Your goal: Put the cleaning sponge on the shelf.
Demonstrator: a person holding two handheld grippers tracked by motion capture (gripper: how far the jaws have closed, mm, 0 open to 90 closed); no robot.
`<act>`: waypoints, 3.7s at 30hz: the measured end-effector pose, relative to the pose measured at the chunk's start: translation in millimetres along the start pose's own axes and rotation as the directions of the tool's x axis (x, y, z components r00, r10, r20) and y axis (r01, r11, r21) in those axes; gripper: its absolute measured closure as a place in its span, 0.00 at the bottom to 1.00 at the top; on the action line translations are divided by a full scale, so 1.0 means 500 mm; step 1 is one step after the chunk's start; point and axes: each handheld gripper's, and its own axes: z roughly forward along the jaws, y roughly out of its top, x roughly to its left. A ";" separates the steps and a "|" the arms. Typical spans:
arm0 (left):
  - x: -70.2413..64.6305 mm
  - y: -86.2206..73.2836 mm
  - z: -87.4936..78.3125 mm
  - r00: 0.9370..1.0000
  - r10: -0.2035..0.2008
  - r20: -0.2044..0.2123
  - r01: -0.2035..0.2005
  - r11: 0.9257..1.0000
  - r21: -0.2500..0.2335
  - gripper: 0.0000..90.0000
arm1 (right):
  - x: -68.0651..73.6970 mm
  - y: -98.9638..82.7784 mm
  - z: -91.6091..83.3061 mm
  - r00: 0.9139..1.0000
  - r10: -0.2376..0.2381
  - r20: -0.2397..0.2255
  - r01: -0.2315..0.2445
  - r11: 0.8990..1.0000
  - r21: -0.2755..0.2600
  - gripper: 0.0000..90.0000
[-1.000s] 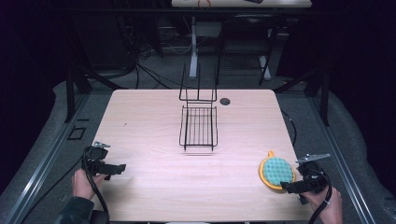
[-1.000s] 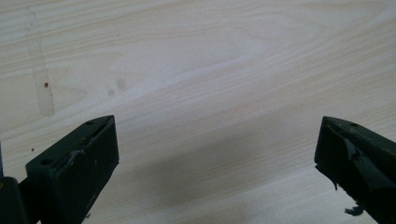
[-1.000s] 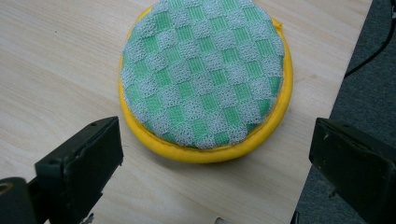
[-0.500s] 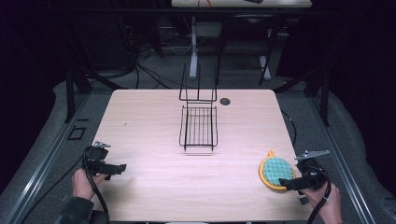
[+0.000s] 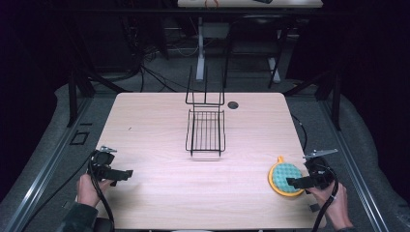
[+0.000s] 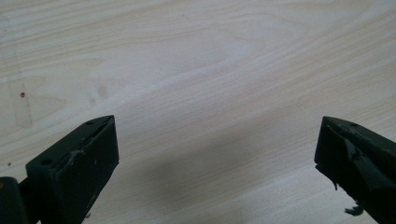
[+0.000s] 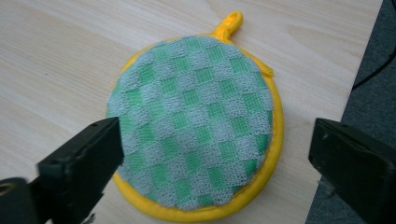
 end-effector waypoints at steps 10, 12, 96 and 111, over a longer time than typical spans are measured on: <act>-0.013 0.002 0.013 0.998 0.045 0.050 -0.047 0.998 0.032 0.00 | -0.004 0.000 0.017 0.999 0.037 0.015 -0.038 0.998 0.043 0.42; -0.015 0.002 0.013 0.998 0.046 0.053 -0.048 0.998 0.031 0.00 | -0.005 -0.002 0.020 0.999 0.047 0.006 -0.047 0.998 0.041 0.46; -0.011 0.002 0.014 0.998 0.045 0.046 -0.047 0.998 0.037 0.00 | 0.036 0.045 -0.088 0.999 0.029 -0.014 -0.031 0.973 -0.228 0.98; -0.009 0.001 0.012 0.998 0.037 0.059 -0.038 0.999 0.022 0.00 | 0.069 0.091 -0.094 0.999 -0.029 -0.026 0.022 0.964 -0.265 0.98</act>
